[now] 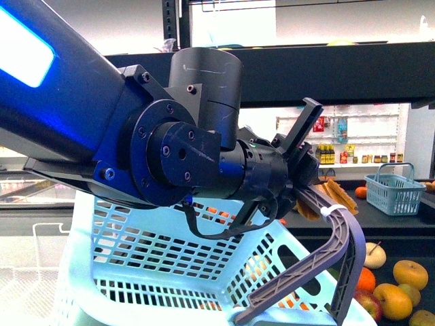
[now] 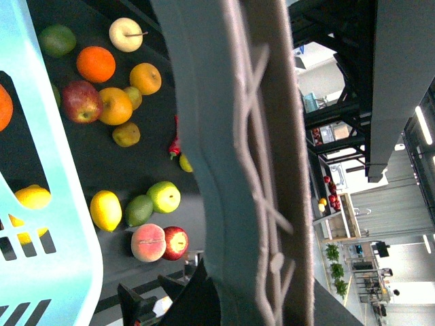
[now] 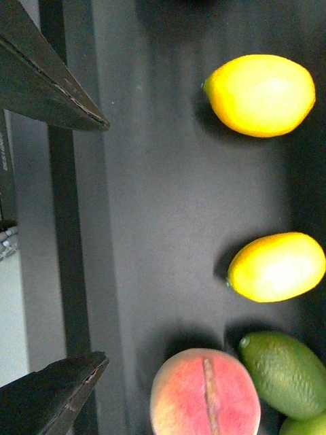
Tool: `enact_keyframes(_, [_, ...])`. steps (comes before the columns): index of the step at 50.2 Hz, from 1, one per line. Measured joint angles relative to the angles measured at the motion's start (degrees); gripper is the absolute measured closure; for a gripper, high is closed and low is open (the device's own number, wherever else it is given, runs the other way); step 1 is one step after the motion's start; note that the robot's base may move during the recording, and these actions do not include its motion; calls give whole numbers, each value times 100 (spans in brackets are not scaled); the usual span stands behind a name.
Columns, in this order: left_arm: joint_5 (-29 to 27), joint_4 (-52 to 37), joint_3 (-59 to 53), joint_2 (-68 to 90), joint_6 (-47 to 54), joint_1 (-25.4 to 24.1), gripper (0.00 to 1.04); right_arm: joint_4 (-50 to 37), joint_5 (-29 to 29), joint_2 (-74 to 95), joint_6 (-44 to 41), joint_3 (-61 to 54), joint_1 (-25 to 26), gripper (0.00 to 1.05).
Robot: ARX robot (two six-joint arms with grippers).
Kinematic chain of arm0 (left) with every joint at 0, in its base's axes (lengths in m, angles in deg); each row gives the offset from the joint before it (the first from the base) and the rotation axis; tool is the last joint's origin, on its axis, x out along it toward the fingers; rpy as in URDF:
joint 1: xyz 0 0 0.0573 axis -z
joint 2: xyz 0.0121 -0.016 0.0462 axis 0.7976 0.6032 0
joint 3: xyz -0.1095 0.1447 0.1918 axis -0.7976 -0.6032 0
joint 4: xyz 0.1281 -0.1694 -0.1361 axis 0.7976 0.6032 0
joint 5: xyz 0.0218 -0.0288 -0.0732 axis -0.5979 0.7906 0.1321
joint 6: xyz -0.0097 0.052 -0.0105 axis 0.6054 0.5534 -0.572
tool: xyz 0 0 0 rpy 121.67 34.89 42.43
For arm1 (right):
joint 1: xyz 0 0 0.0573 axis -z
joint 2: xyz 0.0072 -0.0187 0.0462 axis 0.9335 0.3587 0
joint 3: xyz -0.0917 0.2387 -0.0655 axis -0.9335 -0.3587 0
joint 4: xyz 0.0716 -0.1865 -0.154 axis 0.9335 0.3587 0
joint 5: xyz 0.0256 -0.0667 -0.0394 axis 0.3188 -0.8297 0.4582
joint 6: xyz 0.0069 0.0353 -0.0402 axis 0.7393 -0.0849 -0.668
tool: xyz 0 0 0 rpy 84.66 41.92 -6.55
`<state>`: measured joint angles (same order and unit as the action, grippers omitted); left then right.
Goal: Pick lemon from shelf
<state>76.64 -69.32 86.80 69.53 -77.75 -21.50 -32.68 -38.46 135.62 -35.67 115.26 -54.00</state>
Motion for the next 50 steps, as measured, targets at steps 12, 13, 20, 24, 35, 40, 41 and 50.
enact_keyframes(12, [2,0,0,2,0,0,97,-66,-229,1565,-518,1456,-87,8])
enact_keyframes(13, [0,0,0,2,-2,0,97,-66,-232,1609,-542,1506,-87,8])
enact_keyframes(20, [2,0,0,2,-2,0,97,-63,-240,2009,-651,2024,-83,8])
enact_keyframes(24, [2,0,0,2,-2,0,97,9,-238,2179,-704,2297,-83,8])
enact_keyframes(35, [0,0,0,2,0,0,97,155,-243,2723,-737,3143,-44,8])
enact_keyframes(40, [0,0,0,4,0,0,97,247,-258,2986,-717,3521,11,8])
enact_keyframes(41, [2,0,0,2,0,0,97,278,-258,3021,-713,3585,24,8])
enact_keyframes(50, [0,0,0,4,0,0,97,380,-219,3316,-643,3971,61,8])
